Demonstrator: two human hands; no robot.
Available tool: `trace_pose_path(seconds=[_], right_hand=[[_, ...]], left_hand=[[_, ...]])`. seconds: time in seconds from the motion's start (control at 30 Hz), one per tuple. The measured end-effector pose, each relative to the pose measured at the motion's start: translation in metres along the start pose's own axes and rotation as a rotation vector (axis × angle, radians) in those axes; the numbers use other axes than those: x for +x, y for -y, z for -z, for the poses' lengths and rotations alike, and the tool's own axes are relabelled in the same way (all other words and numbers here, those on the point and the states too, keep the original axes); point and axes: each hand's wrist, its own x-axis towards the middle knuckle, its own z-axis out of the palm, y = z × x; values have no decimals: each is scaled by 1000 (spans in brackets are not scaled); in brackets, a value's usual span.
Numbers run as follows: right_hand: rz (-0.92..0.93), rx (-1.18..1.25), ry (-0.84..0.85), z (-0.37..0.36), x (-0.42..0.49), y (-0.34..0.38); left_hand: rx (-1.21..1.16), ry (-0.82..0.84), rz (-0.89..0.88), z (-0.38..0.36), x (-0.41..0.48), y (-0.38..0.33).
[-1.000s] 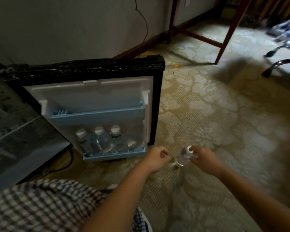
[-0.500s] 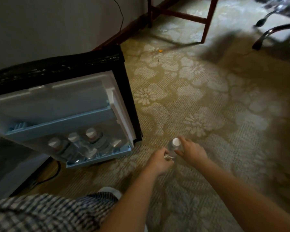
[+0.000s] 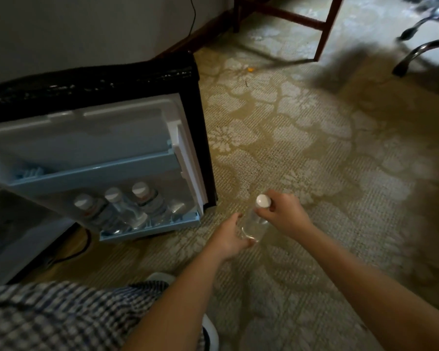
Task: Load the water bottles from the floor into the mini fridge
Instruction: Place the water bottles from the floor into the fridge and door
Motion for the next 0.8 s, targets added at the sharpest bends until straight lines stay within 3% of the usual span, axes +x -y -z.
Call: trace_pose_path(seconds=[0.27, 0.43, 0.6, 0.8], right_hand=[[330, 10, 17, 43, -6, 93], [455, 16, 26, 36, 4, 142], [521, -77, 70, 8, 21, 171], [568, -229, 83, -24, 29, 181]], left_hand=[[-108, -287, -249, 56, -36, 1], [-7, -527, -121, 94, -44, 6], [14, -569, 33, 112, -46, 27], [-161, -588, 58, 122, -41, 47]])
